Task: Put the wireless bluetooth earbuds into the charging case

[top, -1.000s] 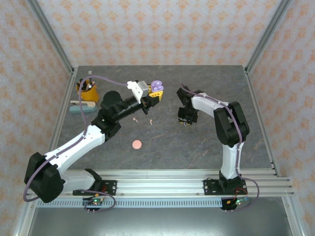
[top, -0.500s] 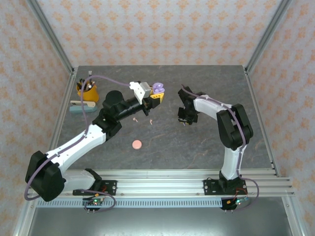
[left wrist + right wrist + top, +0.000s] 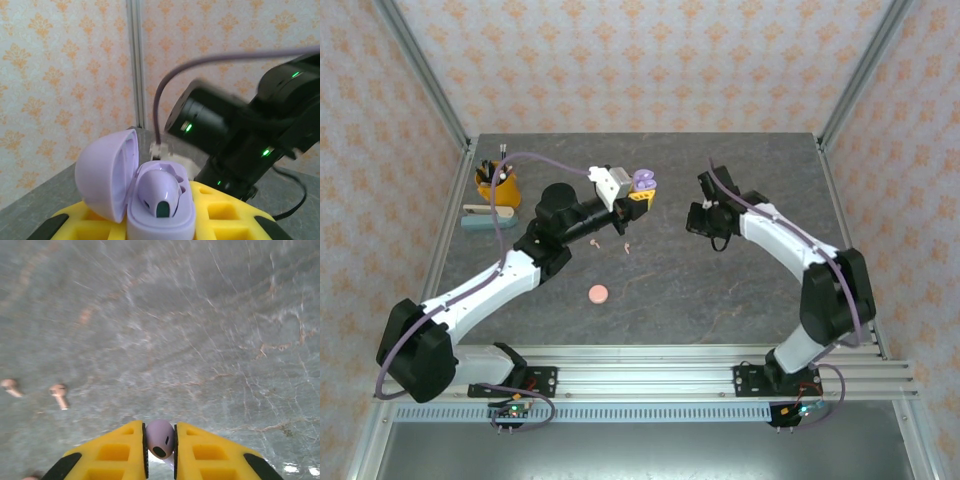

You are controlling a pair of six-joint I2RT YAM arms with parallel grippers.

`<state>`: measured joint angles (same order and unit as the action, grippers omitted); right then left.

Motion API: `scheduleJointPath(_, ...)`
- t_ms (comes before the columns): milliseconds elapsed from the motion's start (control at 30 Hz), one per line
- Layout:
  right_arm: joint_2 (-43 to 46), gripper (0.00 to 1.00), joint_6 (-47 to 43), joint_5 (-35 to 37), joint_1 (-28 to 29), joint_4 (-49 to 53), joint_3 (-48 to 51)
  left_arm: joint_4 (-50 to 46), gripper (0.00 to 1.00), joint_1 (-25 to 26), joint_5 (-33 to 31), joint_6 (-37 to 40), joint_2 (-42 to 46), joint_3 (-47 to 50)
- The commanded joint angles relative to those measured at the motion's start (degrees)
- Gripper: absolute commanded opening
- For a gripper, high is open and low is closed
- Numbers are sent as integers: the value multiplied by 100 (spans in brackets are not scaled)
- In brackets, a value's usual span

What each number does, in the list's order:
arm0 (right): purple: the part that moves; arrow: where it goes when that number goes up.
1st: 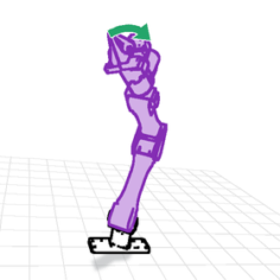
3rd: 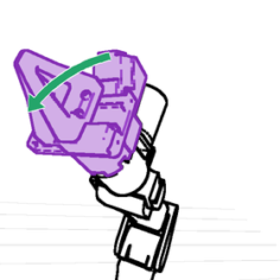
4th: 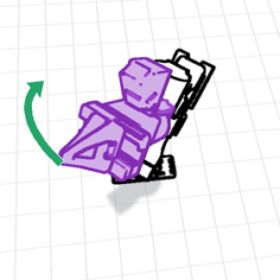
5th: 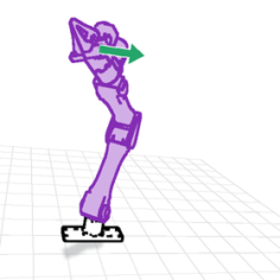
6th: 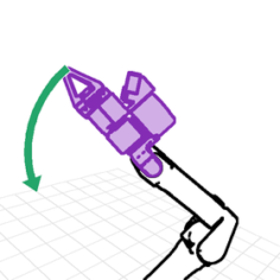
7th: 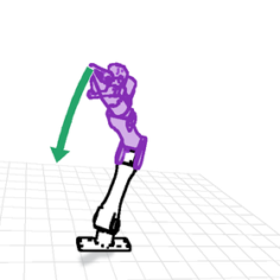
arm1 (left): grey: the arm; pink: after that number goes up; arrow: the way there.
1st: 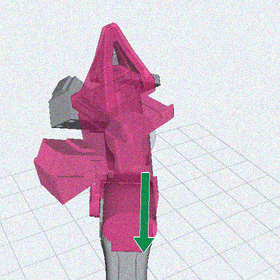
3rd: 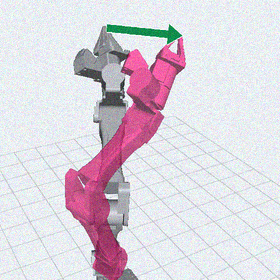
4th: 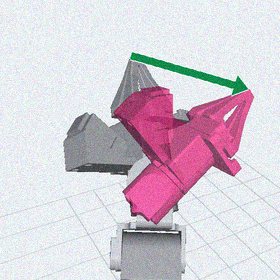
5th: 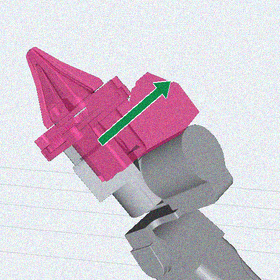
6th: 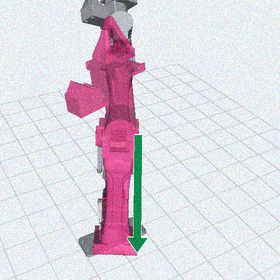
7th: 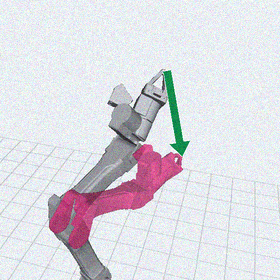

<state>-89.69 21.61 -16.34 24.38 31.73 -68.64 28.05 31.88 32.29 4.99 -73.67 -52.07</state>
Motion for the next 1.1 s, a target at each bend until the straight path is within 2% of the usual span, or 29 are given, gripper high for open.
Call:
scheduleJointPath(0, 646, 19, -46, 16, 26, -294, -16, 331, 0, 9, -127, 54, -40, -294)
scheduleJointPath(167, 1356, 20, -51, 8, -4, -376, -281, 245, 0, 4, -96, 89, -52, -425)
scheduleJointPath(467, 2003, 21, -26, -339, -72, -475, -1135, 331, 0, 8, 63, 9, -165, -609)
scheduleJointPath(767, 2164, 21, 445, -1015, -88, -1058, -1717, 271, 0, 49, 415, -51, -246, -940)
scheduleJointPath(1067, 2159, 22, 1105, -1735, -86, -1792, -1785, 174, 0, 141, 646, 10, -272, -1111)
